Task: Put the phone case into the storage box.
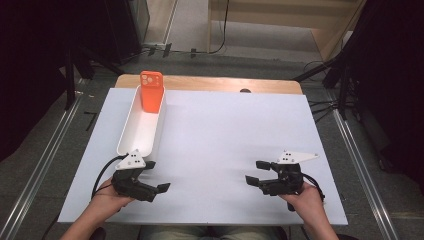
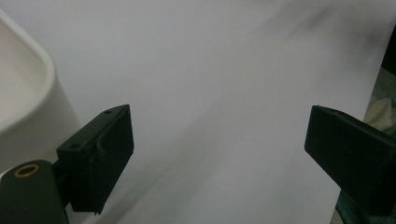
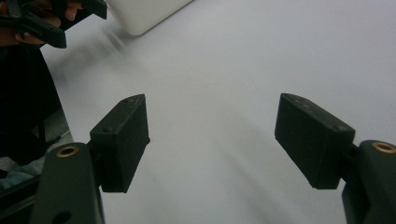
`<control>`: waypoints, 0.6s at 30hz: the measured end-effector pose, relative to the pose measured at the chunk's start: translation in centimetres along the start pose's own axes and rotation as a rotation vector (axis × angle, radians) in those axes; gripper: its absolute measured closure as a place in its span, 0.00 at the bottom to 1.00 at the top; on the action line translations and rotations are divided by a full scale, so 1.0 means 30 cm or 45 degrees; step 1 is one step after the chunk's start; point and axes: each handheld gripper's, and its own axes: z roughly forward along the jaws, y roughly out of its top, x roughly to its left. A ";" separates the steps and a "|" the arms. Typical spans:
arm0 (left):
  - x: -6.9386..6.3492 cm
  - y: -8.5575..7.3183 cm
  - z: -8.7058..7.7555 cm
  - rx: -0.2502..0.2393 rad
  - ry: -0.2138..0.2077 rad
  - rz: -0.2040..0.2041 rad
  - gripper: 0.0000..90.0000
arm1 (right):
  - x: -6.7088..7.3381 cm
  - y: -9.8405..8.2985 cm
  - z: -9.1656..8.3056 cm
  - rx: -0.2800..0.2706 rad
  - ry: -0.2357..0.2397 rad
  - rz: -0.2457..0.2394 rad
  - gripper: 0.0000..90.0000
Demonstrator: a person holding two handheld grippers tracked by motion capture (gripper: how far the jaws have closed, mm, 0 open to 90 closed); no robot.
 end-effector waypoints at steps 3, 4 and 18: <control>-0.001 -0.005 -0.001 0.002 0.004 -0.007 0.09 | 0.000 0.000 0.001 0.005 -0.002 0.001 0.28; -0.001 -0.006 -0.001 0.004 0.003 -0.007 0.09 | 0.000 0.000 0.002 0.006 0.000 0.000 0.28; 0.015 -0.008 -0.008 0.001 0.016 0.001 0.09 | 0.000 0.001 0.006 0.017 0.004 -0.006 0.28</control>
